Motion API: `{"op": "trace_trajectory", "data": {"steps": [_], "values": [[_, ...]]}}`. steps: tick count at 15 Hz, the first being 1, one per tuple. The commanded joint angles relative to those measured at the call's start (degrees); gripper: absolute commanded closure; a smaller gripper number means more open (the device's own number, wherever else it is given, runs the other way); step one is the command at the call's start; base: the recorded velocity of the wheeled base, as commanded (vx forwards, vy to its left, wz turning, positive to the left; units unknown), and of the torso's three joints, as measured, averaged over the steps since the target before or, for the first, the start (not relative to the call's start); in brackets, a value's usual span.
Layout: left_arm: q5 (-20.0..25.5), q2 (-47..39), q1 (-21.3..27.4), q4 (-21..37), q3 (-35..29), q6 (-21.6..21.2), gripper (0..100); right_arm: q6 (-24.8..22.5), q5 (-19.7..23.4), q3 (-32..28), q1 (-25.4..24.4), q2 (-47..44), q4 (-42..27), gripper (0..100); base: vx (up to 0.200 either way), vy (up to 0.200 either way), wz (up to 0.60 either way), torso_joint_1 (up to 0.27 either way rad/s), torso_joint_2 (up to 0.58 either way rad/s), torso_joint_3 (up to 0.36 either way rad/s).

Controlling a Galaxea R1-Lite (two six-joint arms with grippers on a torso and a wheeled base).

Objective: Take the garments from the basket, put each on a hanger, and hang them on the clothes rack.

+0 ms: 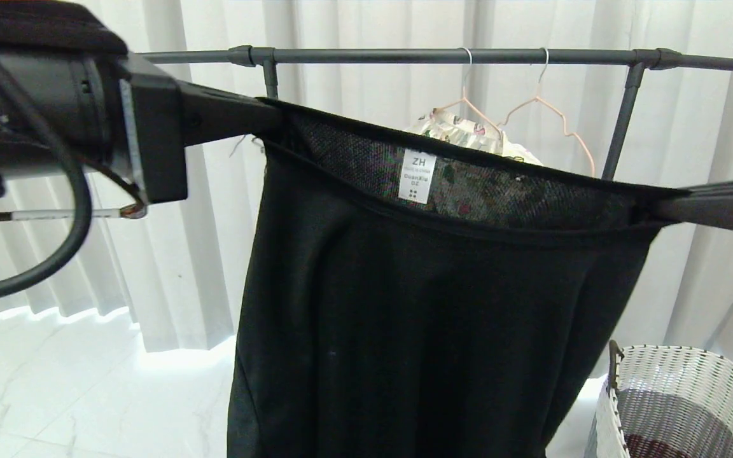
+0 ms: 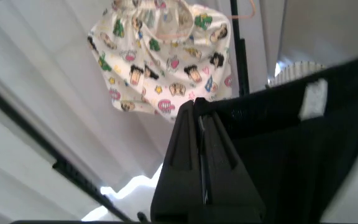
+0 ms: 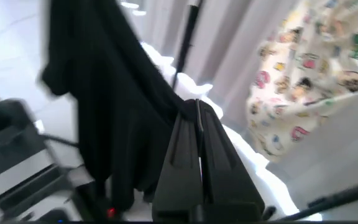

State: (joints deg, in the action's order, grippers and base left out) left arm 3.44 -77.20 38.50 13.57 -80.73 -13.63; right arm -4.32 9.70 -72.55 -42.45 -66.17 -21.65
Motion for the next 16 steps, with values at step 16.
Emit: {"op": "trace_trajectory", "data": {"steps": [16], "values": [[-4.76, -4.27, 5.1, -4.95, 1.19, 0.01, 100, 0.36, 0.76, 2.85, -7.65, -0.98, 5.74, 100, 0.0, 0.0, 0.0, 0.0, 0.0, 0.0]]}}
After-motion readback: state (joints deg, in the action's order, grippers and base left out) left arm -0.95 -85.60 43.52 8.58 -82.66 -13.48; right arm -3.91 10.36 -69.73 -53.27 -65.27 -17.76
